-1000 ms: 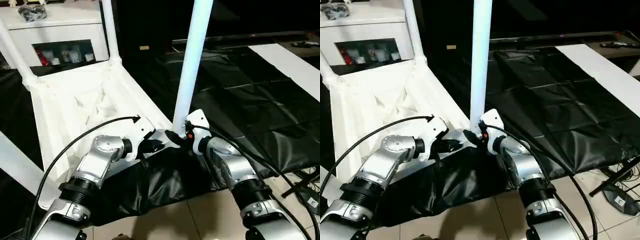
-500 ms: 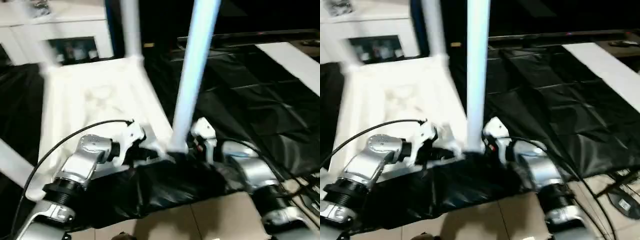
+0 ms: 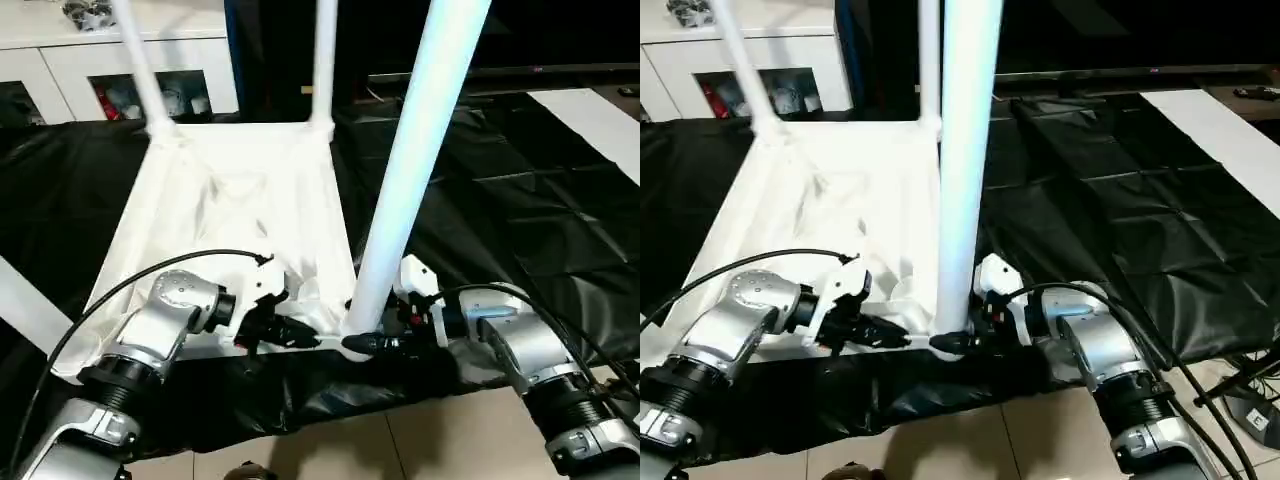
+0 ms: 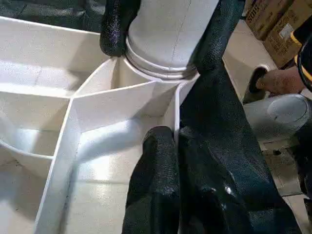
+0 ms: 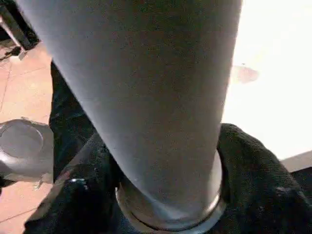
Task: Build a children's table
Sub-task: Rotate leg to tighten
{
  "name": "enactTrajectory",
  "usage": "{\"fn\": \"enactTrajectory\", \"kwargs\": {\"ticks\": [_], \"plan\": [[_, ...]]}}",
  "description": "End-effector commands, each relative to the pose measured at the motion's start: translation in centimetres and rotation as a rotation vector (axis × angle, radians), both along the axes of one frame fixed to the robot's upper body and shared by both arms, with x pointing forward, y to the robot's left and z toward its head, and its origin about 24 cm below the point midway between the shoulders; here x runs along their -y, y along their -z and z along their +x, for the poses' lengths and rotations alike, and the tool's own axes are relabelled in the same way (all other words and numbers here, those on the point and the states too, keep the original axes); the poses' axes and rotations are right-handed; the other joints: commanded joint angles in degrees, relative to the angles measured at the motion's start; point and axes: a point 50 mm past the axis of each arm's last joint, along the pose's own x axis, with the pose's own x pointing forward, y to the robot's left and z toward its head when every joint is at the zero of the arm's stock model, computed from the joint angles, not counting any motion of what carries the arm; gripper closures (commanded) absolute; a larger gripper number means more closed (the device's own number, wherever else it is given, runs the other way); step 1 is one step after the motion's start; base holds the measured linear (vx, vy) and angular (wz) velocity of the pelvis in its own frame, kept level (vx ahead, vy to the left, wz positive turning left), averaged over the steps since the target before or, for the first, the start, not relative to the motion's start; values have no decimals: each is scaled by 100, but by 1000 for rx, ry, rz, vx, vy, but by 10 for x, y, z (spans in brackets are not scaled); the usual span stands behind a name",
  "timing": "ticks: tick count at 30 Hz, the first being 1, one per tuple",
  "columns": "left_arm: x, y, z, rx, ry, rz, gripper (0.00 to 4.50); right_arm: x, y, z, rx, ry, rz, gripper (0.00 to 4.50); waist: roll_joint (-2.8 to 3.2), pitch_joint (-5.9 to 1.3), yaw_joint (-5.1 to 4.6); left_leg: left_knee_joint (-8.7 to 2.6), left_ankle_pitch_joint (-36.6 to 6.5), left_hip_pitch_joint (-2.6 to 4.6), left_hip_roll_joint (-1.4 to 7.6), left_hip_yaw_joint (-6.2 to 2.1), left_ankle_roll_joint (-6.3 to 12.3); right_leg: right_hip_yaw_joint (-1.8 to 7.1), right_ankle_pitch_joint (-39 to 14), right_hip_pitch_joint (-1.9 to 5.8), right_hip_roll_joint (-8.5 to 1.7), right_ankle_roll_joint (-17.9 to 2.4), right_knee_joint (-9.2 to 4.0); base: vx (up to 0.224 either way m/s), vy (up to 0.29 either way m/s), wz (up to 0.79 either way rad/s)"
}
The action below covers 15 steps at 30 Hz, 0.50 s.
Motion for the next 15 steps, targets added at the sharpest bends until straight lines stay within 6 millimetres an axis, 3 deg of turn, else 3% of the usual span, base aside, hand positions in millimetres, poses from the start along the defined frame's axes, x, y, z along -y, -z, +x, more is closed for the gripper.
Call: {"fn": "enactTrajectory", "kwargs": {"ticks": [1, 7, 10, 12, 15], "plan": [[7, -10, 7, 43, -7, -56, 450, -17, 12, -15, -73, -119, 13, 182, -25, -332, -5, -341, -1059, 110, 396, -167, 265, 260, -384, 203, -457, -1484, -384, 0, 0, 0], [14, -10, 16, 109, -135, -62, 450, -24, 15, -8, -45, -14, 20, 192, -29, -317, -14, -344, -1088, 110, 396, -168, 258, 263, -569, 189, -468, -1462, -405, 0, 0, 0], [22, -11, 23, 153, -244, -72, 450, -28, 19, 8, 2, 174, 0, 195, -40, -275, -64, -393, -1501, 142, 395, -194, 42, 278, -1399, 169, -500, -1329, -486, 0, 0, 0], [26, -10, 26, 177, -302, -59, 450, -30, 22, 16, 12, 292, -16, 196, -65, -267, -137, -423, -1647, 125, 382, -231, -97, 272, -1928, 184, -516, -1135, -528, 0, 0, 0], [34, -8, 29, 195, -384, -32, 450, -33, 27, 24, 22, 435, -38, 199, -83, -254, -204, -426, -1746, 151, 379, -233, -131, 283, -2193, 136, -505, -1000, -569, 0, 0, 0]]}}
